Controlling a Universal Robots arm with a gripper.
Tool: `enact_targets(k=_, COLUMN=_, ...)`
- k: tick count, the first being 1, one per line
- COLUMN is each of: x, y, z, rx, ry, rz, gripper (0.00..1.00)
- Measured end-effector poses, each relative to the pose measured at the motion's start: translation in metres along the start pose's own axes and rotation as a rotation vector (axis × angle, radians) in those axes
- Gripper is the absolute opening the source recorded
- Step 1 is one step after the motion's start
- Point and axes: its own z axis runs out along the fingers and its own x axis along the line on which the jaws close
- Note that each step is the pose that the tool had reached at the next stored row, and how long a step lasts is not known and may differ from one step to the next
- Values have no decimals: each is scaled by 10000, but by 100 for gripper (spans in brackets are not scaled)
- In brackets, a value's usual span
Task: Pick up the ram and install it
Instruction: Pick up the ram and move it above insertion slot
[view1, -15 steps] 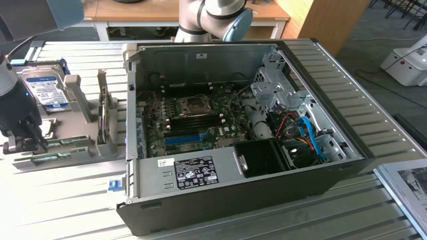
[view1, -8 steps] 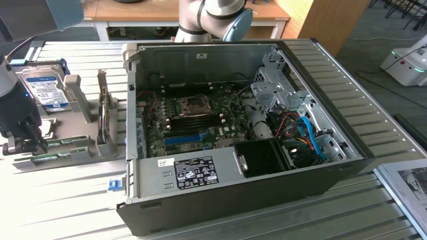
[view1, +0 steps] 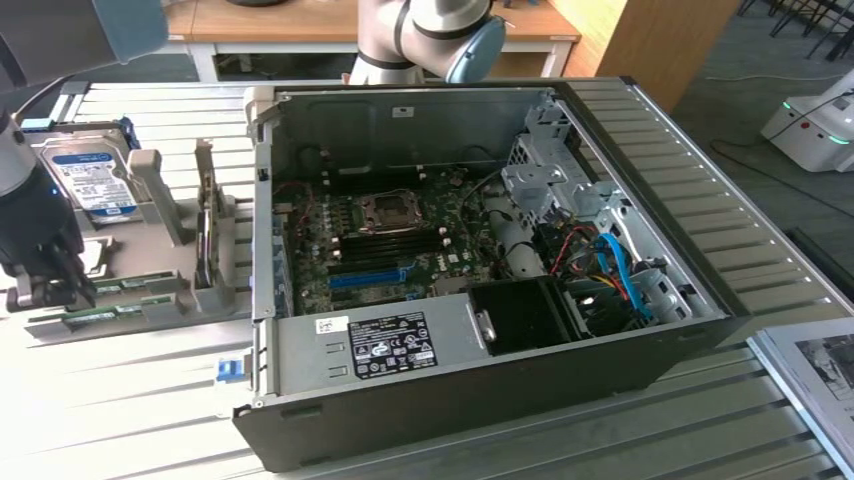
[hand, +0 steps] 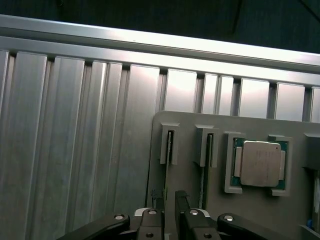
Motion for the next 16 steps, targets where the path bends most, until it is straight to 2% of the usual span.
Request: enact_targets(k=16, x=2, y=-2, z=54, rx=-1, ry=0, rz=0, gripper=24)
